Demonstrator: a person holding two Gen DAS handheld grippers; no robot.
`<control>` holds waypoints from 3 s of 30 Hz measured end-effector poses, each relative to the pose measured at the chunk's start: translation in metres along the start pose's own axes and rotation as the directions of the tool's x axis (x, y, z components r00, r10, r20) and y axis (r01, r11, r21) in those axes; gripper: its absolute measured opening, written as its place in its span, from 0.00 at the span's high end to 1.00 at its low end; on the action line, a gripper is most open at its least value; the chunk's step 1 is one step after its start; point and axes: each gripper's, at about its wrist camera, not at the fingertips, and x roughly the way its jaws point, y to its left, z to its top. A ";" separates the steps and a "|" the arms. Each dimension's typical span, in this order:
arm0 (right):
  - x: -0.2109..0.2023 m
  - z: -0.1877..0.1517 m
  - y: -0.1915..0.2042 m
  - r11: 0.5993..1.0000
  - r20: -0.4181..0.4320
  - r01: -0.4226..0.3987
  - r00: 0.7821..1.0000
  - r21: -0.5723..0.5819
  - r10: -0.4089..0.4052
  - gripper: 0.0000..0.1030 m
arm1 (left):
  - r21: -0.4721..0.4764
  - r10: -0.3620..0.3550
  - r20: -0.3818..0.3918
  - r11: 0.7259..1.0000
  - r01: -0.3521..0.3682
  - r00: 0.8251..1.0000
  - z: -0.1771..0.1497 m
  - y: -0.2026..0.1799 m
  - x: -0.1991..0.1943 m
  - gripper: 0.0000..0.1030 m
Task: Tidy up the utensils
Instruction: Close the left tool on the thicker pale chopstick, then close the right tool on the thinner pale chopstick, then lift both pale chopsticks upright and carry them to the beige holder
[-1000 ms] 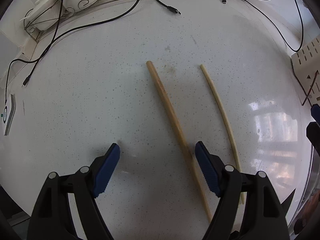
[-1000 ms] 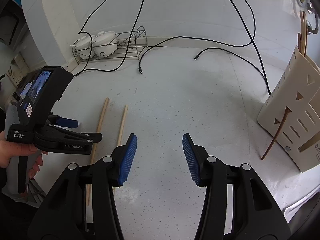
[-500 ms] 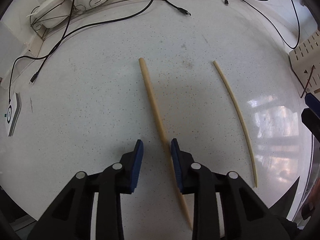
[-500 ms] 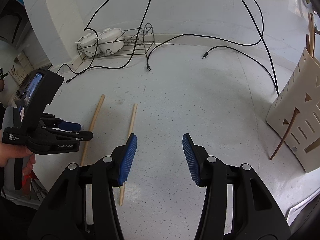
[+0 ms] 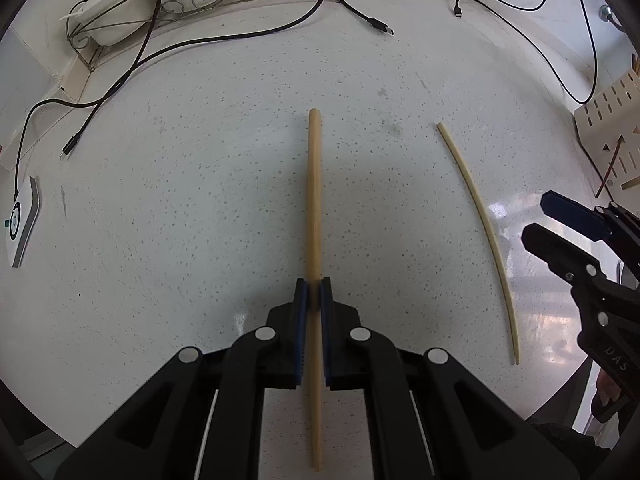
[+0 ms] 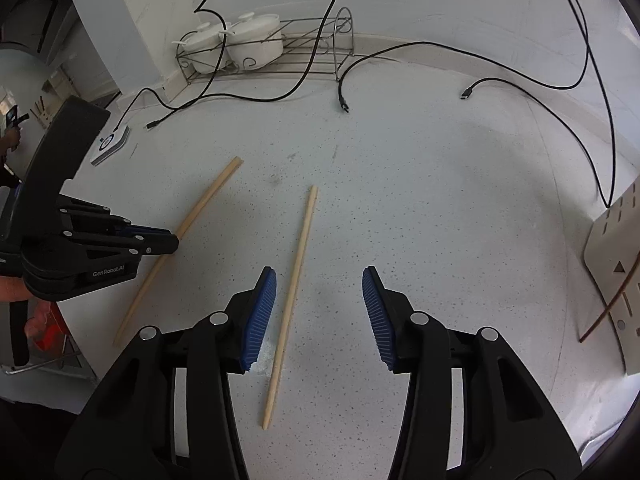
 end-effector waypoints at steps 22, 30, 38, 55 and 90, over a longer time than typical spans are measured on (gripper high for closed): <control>0.053 0.019 0.031 0.985 -0.216 0.083 0.970 -0.150 -0.114 0.88 | -0.007 0.010 0.007 1.000 -0.010 1.000 -0.013 -0.006 0.000 0.94; 0.054 0.022 0.026 0.988 -0.231 0.078 0.967 -0.133 -0.107 0.95 | -0.017 -0.011 -0.003 1.000 0.010 1.000 -0.002 -0.001 0.009 0.94; 0.057 0.022 0.027 0.989 -0.228 0.080 0.968 -0.125 -0.107 0.95 | -0.015 0.001 0.005 1.000 0.000 1.000 -0.004 -0.003 0.008 0.94; 0.045 0.029 0.028 0.984 -0.173 0.107 0.976 -0.139 -0.131 0.96 | -0.054 -0.058 0.018 0.997 0.059 0.998 -0.002 0.009 0.005 0.94; -0.138 0.014 -0.084 0.937 0.242 0.210 0.929 0.278 -0.280 0.96 | 0.287 -0.270 0.356 0.943 0.170 0.895 0.054 -0.120 -0.124 0.94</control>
